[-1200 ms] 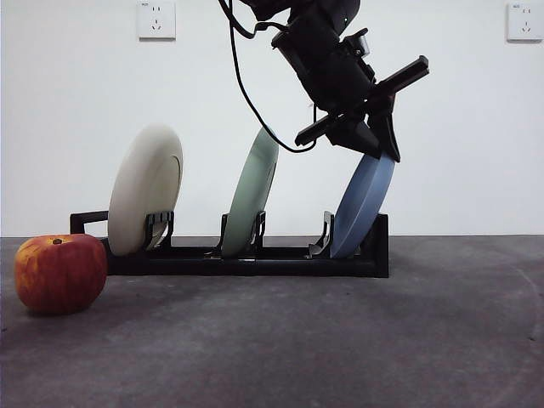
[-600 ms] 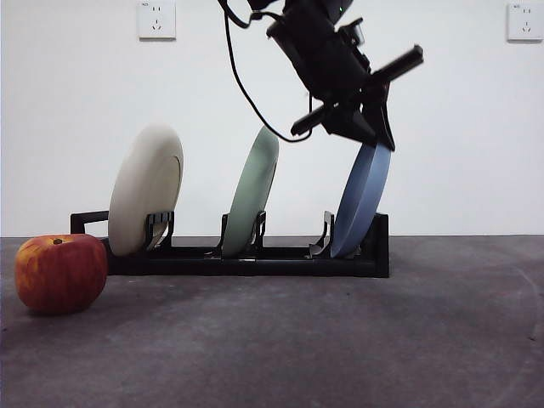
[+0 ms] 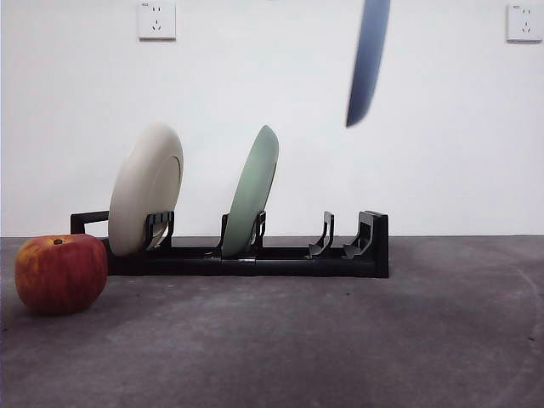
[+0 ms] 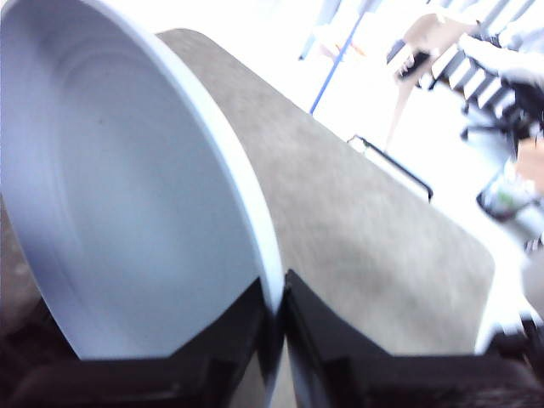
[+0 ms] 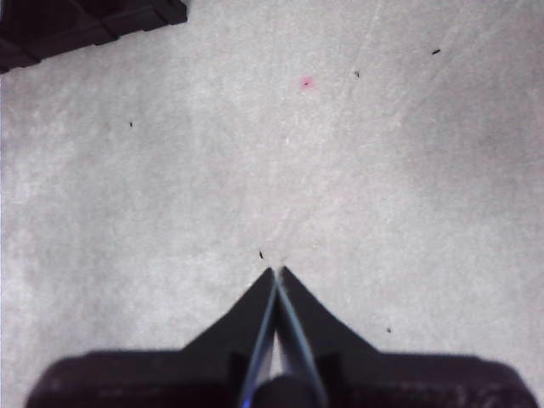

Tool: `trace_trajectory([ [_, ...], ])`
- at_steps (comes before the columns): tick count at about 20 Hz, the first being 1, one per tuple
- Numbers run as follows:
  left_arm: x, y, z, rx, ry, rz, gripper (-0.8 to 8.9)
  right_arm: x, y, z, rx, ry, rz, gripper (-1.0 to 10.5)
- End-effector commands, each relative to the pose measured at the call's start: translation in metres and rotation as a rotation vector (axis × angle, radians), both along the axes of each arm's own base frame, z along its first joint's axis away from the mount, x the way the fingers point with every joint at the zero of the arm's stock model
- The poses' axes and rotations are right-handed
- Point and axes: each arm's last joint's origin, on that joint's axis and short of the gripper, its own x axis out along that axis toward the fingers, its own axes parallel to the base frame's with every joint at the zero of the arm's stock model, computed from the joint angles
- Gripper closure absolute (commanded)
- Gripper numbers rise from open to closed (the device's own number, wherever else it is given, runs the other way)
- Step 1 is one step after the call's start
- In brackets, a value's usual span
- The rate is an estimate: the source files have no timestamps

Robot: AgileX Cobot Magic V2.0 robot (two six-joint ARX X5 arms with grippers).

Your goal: Take the blue plate from the plate rack,put the plate on the table,take the apple from the table,put the apple in the plate

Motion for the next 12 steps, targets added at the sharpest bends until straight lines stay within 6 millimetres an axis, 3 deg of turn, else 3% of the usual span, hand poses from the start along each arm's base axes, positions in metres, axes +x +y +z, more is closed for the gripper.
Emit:
trace_trajectory([
  [1, -0.027, 0.005, 0.018, 0.112, -0.159, -0.062, 8.26, 0.000, 0.000, 0.001, -0.005, -0.005, 0.009, 9.5],
  [6, -0.083, 0.018, 0.048, 0.246, -0.308, -0.076, 8.22, -0.001, 0.000, 0.000, -0.005, 0.013, 0.009, 9.5],
  [12, -0.128, 0.042, 0.054, 0.498, -0.311, -0.006, 8.22, -0.002, 0.000, 0.000, -0.005, 0.019, 0.009, 9.5],
])
